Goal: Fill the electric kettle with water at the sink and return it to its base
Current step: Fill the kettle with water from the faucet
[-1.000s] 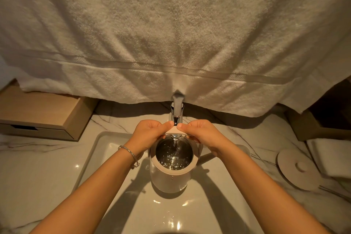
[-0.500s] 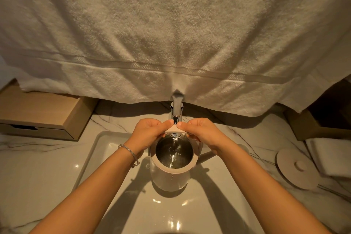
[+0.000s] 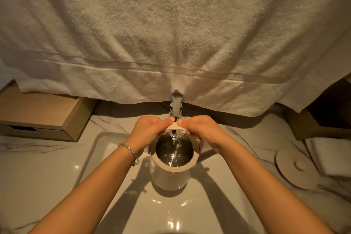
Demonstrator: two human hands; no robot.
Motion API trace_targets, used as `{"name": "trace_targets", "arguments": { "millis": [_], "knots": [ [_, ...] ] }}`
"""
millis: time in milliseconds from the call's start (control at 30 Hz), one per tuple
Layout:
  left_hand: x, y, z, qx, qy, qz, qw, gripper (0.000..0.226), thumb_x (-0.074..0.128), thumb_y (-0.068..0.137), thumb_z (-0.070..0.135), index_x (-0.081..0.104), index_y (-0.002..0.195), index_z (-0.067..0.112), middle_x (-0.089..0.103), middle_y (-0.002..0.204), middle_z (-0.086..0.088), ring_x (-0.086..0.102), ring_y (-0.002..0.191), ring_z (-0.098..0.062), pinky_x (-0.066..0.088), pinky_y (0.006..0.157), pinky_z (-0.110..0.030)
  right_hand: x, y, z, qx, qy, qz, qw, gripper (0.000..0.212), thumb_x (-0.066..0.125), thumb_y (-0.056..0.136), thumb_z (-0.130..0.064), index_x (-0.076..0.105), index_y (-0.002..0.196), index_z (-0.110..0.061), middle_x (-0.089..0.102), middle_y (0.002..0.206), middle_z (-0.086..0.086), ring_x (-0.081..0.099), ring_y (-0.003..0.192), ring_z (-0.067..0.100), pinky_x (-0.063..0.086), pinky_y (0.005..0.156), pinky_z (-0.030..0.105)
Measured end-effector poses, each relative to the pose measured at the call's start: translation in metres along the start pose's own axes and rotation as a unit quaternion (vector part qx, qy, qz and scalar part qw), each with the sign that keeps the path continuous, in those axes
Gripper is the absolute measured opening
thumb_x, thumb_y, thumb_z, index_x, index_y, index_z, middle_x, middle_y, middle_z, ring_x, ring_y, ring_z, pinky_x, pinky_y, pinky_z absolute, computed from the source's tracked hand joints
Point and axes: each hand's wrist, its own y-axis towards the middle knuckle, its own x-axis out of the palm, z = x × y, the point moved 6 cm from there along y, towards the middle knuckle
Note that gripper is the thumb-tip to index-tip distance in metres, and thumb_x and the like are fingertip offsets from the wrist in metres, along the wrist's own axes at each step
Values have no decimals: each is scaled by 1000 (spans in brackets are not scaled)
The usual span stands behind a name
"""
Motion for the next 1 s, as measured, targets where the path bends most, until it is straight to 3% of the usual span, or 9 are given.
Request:
{"name": "trace_targets", "arguments": {
  "millis": [367,500,667,833,1000],
  "knots": [
    [-3,1,1,7,-8,1,1000,39,65,78,37,58,59,4,47,50,-6,43,49,-13,41,56,-22,1,5,-2,1,2,6,1000,37,68,79,-37,52,51,-19,47,38,-13,41,37,-2,35,42,8],
    [-2,2,-2,4,-7,-2,1000,42,66,78,37,51,48,11,43,47,-3,39,44,-11,39,53,-21,3,5,1,5,4,-3,1000,37,67,80,-37,52,51,-19,49,38,-13,43,38,-3,36,44,9],
    [-2,1,-9,-11,9,-1,1000,45,65,78,39,46,44,16,42,42,3,39,39,-6,39,49,-16,5,6,7,20,-20,2,1000,36,67,78,-42,54,53,-20,50,42,-13,46,47,2,39,58,20],
    [0,1,-12,-10,17,3,1000,47,64,80,36,44,43,16,40,46,-2,36,45,-12,37,51,-19,6,6,12,24,-21,-3,999,40,67,77,-42,50,50,-19,44,43,-10,39,42,1,37,54,18],
    [1,2,-14,-16,11,0,1000,47,65,80,35,44,43,16,40,46,-1,37,44,-11,37,52,-20,6,8,19,36,-11,-4,999,39,68,77,-42,52,48,-21,50,41,-13,45,41,-1,38,54,18]
  ]
}}
